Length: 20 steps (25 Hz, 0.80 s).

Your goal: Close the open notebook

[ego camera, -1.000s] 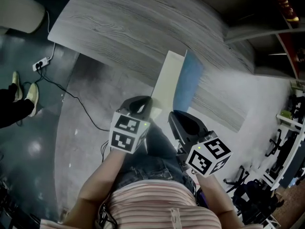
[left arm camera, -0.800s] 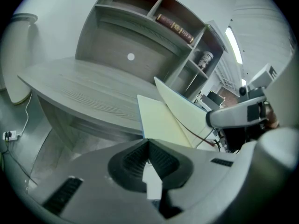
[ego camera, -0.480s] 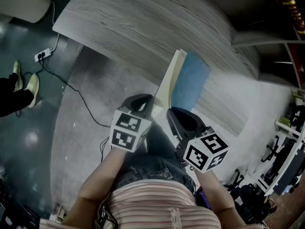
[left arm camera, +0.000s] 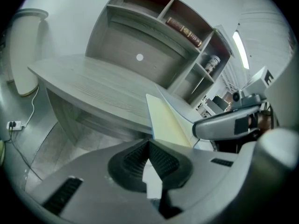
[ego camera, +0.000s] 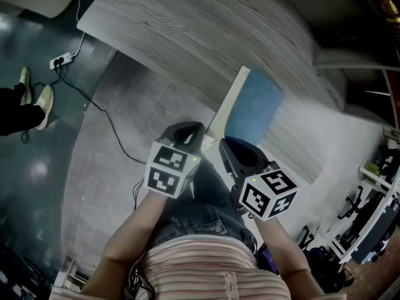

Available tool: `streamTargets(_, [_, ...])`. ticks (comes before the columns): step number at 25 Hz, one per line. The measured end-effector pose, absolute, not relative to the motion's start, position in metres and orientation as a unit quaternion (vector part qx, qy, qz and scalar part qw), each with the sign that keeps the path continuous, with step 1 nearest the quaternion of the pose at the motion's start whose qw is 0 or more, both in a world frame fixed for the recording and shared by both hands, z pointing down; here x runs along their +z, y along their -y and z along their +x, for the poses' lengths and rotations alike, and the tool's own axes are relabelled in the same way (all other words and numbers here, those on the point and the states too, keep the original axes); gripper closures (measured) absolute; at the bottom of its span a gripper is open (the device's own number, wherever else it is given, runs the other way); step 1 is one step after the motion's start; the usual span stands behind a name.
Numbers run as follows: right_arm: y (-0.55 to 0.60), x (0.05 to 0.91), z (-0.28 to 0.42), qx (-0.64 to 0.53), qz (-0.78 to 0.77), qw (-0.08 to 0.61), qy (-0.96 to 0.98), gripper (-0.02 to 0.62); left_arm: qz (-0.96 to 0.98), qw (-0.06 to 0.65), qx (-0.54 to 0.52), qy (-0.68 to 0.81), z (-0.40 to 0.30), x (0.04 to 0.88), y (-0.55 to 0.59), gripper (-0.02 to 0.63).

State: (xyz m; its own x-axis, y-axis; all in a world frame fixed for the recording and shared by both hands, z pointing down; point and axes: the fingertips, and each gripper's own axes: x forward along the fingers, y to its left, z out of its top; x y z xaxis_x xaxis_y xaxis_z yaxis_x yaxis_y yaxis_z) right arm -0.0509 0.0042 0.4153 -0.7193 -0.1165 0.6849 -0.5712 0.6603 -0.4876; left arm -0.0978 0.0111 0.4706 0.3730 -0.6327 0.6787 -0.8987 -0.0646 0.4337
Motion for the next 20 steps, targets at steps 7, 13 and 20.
streamTargets(7, [-0.006, 0.425, -0.056, 0.353, 0.195, 0.333, 0.852, 0.549, 0.700, 0.440, 0.150, 0.543, -0.103, 0.476, -0.019, 0.595])
streamTargets(13, [-0.006, 0.436, -0.060, 0.350, 0.192, 0.346, 0.849, 0.540, 0.697, 0.437, 0.147, 0.549, -0.110, 0.477, -0.021, 0.594])
streamTargets(20, [-0.008, 0.447, -0.065, 0.342, 0.186, 0.365, 0.845, 0.535, 0.689, 0.443, 0.140, 0.556, -0.115, 0.482, -0.025, 0.595])
